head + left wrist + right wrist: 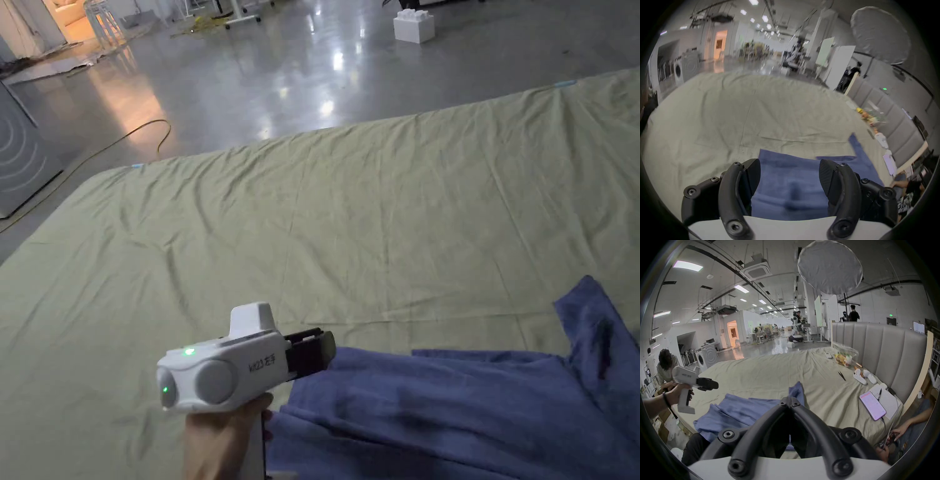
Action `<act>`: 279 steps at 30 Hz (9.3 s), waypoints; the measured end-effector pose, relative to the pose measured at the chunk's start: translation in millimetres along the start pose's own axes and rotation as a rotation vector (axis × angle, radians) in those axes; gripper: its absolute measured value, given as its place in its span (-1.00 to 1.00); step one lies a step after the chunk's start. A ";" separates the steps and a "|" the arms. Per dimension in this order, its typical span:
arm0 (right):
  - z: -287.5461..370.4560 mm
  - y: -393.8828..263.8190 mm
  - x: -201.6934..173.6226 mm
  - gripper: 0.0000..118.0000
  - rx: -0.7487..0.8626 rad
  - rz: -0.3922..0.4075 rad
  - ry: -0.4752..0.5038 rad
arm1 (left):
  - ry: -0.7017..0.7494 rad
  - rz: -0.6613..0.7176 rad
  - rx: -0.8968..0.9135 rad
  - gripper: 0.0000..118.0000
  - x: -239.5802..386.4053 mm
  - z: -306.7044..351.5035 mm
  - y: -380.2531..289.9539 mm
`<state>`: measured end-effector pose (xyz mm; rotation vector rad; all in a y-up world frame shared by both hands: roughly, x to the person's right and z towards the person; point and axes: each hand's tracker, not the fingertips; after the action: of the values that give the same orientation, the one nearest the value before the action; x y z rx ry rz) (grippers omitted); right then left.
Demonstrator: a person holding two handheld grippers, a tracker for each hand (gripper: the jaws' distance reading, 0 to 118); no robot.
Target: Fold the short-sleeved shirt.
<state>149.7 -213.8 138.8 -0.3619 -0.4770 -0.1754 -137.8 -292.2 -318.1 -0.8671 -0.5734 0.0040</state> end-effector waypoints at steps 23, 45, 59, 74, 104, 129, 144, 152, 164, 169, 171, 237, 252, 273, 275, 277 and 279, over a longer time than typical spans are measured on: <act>-120.5 22.3 28.6 -0.94 -0.202 0.015 0.026 | 0.204 -0.273 -0.280 -0.80 23.9 -121.1 1.0; -309.5 -9.3 6.7 -0.97 -0.609 0.129 0.010 | 0.151 -0.248 -0.207 -0.89 27.0 -88.2 7.9; -116.6 190.1 27.9 -0.97 0.059 0.021 0.026 | -0.112 -0.007 0.546 -0.90 -2.0 270.2 65.7; 3.0 393.4 -62.9 -0.97 0.532 0.228 -0.011 | -0.011 -0.079 0.932 -0.90 36.6 437.3 162.0; -79.6 454.5 -72.1 -0.97 0.560 0.312 -0.166 | 0.139 -0.113 0.955 -0.90 74.5 345.2 269.5; -242.3 473.7 -119.4 -0.97 0.583 0.332 -0.241 | 0.199 -0.071 0.836 -0.90 43.1 195.8 357.5; -236.0 347.3 -78.3 -0.97 0.474 0.300 -0.125 | 0.073 -0.128 0.725 -0.90 23.5 137.5 248.5; -152.0 180.4 -34.1 -0.97 0.344 0.088 -0.064 | -0.048 -0.074 0.697 -0.90 -1.2 145.4 72.6; -46.9 -26.4 -3.1 -0.97 0.053 0.059 -0.049 | -0.074 -0.037 0.427 -0.90 -37.7 162.1 -159.7; -35.2 -65.5 9.4 -0.97 -0.052 0.123 -0.066 | -0.074 -0.064 0.294 -0.90 -46.7 168.0 -194.1; -35.7 -79.1 16.7 -0.97 -0.108 0.063 -0.071 | -0.080 -0.050 0.265 -0.90 -52.4 162.0 -201.0; 47.9 25.6 -39.3 -1.00 0.192 0.135 0.112 | 0.072 -0.250 0.543 -0.19 34.2 289.2 -150.9; 29.5 -3.8 -21.6 -1.00 0.024 0.026 0.096 | 0.047 -0.283 0.056 0.11 -45.8 156.2 -204.8; -4.0 -38.5 35.8 -0.20 -0.202 -0.037 -0.104 | 0.082 -0.594 -0.234 -0.84 -12.4 76.9 -203.5; -19.5 -50.1 50.9 0.25 -0.242 -0.113 -0.090 | 0.096 -0.605 -0.243 -0.84 -8.1 76.1 -203.2; -32.9 -60.8 60.8 0.23 -0.290 -0.150 -0.067 | 0.096 -0.607 -0.245 -0.84 -9.7 75.2 -202.9; -47.4 -68.8 66.1 0.23 -0.332 -0.150 -0.065 | 0.086 -0.581 -0.241 -0.84 -14.1 76.3 -201.6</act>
<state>210.2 -300.5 151.8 -0.6582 -0.5401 -0.3917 -231.2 -373.0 -140.9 -0.9013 -0.7376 -0.6377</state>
